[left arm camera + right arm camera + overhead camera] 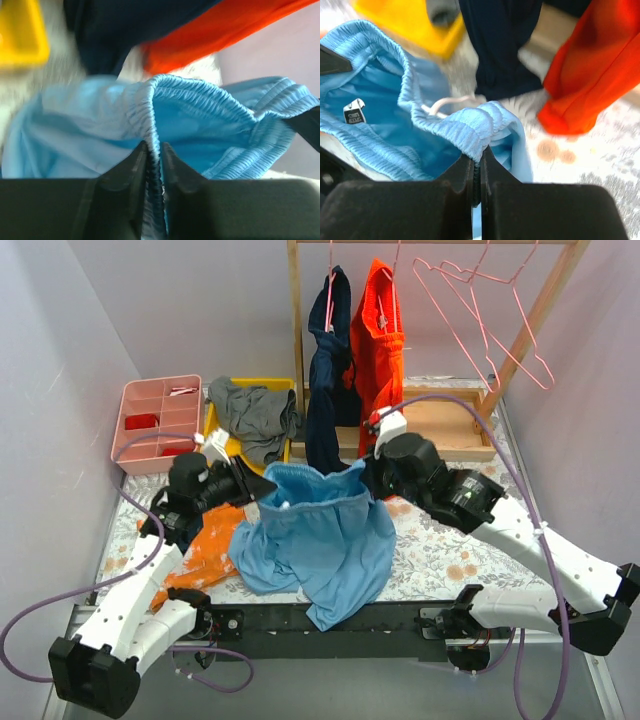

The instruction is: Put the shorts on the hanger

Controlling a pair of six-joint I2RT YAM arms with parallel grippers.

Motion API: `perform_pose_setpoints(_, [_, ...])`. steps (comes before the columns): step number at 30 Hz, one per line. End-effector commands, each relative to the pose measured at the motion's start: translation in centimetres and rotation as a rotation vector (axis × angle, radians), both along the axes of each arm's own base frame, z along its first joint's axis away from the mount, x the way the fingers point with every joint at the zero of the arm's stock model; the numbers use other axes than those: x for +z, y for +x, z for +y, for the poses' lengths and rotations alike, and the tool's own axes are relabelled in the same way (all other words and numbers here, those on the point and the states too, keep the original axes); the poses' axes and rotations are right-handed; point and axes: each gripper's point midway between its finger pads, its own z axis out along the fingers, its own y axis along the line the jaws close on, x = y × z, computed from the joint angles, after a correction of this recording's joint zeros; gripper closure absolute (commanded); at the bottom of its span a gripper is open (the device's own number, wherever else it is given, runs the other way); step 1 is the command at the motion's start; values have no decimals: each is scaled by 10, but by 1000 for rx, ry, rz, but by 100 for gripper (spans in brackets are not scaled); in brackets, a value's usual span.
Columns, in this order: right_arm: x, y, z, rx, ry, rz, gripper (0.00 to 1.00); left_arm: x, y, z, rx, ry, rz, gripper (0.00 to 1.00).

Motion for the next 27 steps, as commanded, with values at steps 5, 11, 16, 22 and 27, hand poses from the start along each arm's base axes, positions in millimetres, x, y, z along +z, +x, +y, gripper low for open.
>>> perform_pose_setpoints(5, [-121, -19, -36, -118, -168, 191, 99, -90, -15, -41, -51, 129, 200, 55])
perform_pose_setpoints(11, [-143, -22, -46, -158, -182, 207, 99, -122, -6, -34, -24, 346, 270, 55])
perform_pose_setpoints(16, [-145, -20, -49, -169, -185, 208, 99, -138, -8, -29, -50, 470, 279, 57])
perform_pose_setpoints(22, [-150, -23, -52, -171, -174, 221, 82, -148, 1, -44, -60, 539, 273, 59])
perform_pose_setpoints(27, [-164, -37, -59, -197, -133, 278, 41, -170, 4, -49, -50, 616, 308, 84])
